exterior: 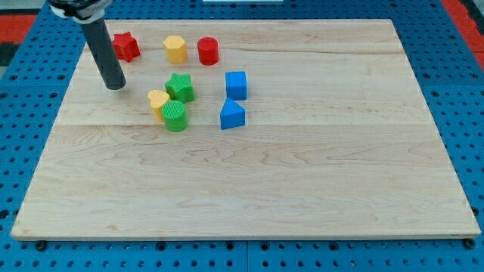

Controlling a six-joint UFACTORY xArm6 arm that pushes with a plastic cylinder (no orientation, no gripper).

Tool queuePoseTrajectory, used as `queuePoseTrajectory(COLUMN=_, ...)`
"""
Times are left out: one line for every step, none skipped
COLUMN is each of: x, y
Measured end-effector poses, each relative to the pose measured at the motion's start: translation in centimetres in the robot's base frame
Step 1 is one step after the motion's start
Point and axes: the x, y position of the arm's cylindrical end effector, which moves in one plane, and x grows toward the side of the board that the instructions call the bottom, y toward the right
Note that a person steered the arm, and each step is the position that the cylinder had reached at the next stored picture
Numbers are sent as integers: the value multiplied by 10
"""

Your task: Push the yellow heart into the group of blocks

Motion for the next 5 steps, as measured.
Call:
queuePoseTrajectory(x=34, y=16)
queuePoseTrajectory(x=55, y=58)
queuePoseTrajectory(x=37, y=113)
queuePoseTrajectory(x=30, y=145)
queuePoseTrajectory(x=34, y=174)
